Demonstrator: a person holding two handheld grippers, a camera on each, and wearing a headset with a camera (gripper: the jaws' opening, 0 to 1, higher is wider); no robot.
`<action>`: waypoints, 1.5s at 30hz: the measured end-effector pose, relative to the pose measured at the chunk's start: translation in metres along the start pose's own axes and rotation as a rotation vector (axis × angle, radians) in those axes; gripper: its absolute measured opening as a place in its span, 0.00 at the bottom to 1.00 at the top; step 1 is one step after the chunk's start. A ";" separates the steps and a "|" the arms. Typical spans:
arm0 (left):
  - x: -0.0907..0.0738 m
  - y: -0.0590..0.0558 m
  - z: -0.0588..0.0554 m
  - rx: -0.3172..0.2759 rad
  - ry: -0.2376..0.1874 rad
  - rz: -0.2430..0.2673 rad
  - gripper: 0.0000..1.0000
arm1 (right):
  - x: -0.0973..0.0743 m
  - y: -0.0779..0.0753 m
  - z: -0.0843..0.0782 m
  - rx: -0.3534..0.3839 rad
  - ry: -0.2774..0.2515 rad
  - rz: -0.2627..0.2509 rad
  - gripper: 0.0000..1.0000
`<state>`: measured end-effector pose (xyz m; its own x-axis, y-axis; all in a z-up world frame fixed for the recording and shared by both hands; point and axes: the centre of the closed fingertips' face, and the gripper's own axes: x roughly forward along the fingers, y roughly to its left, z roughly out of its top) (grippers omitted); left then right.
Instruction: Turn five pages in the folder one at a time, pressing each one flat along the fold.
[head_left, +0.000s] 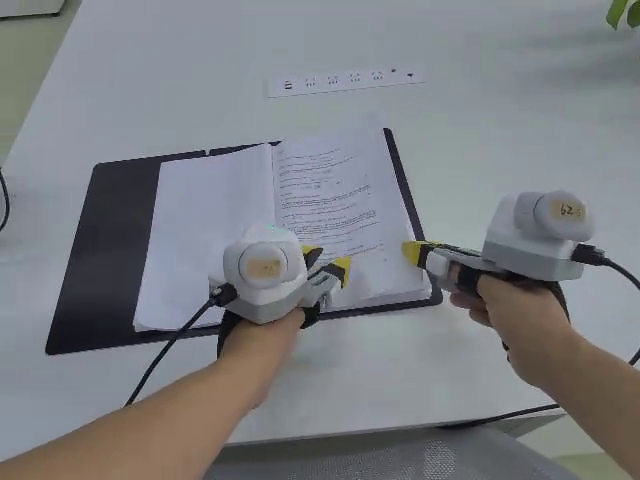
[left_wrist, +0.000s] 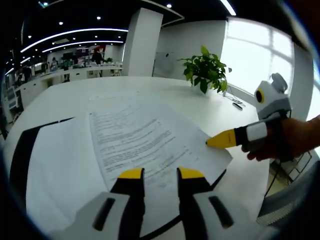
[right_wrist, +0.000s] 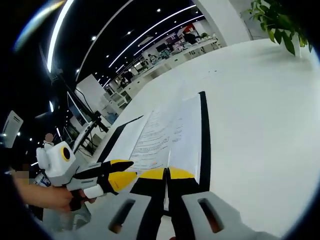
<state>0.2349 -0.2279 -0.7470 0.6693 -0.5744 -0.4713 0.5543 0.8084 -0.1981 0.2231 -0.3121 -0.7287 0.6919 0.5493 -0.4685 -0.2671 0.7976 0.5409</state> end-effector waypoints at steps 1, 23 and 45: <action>-0.006 0.002 0.002 0.006 -0.001 -0.002 0.27 | -0.001 0.004 0.002 0.012 -0.008 0.012 0.00; -0.123 0.063 0.017 0.042 -0.084 0.020 0.34 | 0.001 0.121 0.039 0.120 -0.122 0.203 0.00; -0.209 0.127 -0.005 -0.020 -0.113 0.142 0.35 | 0.070 0.210 -0.011 0.142 -0.008 0.280 0.00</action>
<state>0.1628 -0.0048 -0.6777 0.7923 -0.4640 -0.3962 0.4408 0.8843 -0.1541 0.2078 -0.1039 -0.6555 0.6097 0.7407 -0.2823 -0.3520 0.5721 0.7408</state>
